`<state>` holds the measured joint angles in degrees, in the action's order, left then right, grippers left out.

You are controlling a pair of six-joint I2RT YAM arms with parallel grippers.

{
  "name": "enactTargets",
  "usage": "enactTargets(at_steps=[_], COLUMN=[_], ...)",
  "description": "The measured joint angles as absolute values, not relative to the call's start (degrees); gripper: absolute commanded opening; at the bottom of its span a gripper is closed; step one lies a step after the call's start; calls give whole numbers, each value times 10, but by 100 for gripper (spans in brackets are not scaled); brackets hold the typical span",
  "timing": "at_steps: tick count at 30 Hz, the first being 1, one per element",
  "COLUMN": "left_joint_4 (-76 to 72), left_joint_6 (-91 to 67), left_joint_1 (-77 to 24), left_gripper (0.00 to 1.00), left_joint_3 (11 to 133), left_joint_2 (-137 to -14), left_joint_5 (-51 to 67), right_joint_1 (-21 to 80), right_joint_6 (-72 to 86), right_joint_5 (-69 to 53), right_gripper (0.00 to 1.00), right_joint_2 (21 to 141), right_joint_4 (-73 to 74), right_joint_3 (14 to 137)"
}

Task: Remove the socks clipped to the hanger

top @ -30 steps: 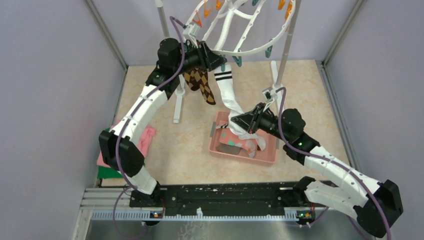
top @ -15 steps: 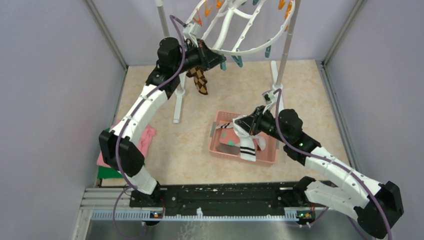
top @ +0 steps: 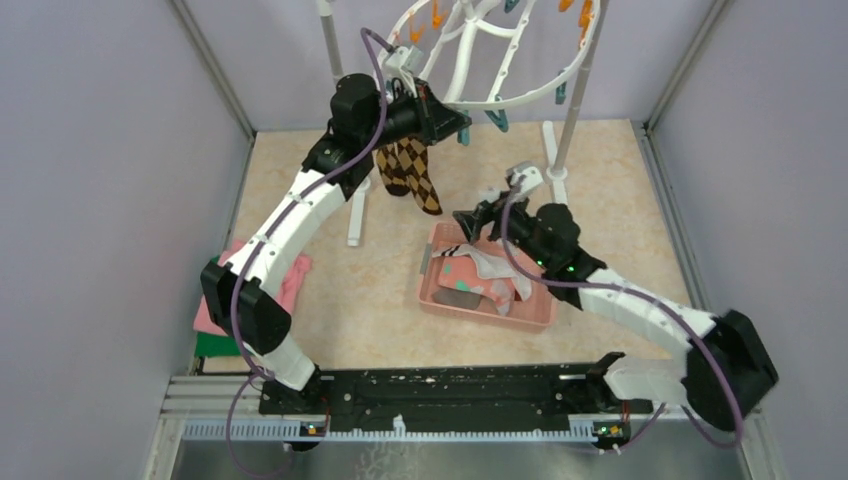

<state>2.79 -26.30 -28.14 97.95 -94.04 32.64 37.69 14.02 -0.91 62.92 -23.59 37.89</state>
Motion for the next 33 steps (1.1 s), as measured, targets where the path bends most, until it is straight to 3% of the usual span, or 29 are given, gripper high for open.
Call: enactTargets(at_steps=[6, 9, 16, 24, 27, 33], left_joint_4=[56, 62, 67, 69, 69, 69], left_joint_6=[-248, -244, -243, -238, -238, -237], left_joint_1=[-305, -314, -318, -318, -318, -318], left_gripper=[0, 0, 0, 0, 0, 0], left_joint_3=[998, 1005, 1005, 1005, 1005, 1005], left_joint_2=[-942, -945, -947, -947, -947, -947], left_joint_5=[307, 303, 301, 299, 299, 295], right_joint_1=[377, 380, 417, 410, 361, 293], right_joint_6=[50, 45, 76, 169, 209, 244], right_joint_5=[-25, -38, -36, -8, -14, -25], right_gripper=[90, 88, 85, 82, 83, 86], right_joint_2=[859, 905, 784, 558, 560, 726], right_joint_4=[-387, -420, -449, -291, -239, -113], right_joint_3=[458, 473, 383, 352, 356, 438])
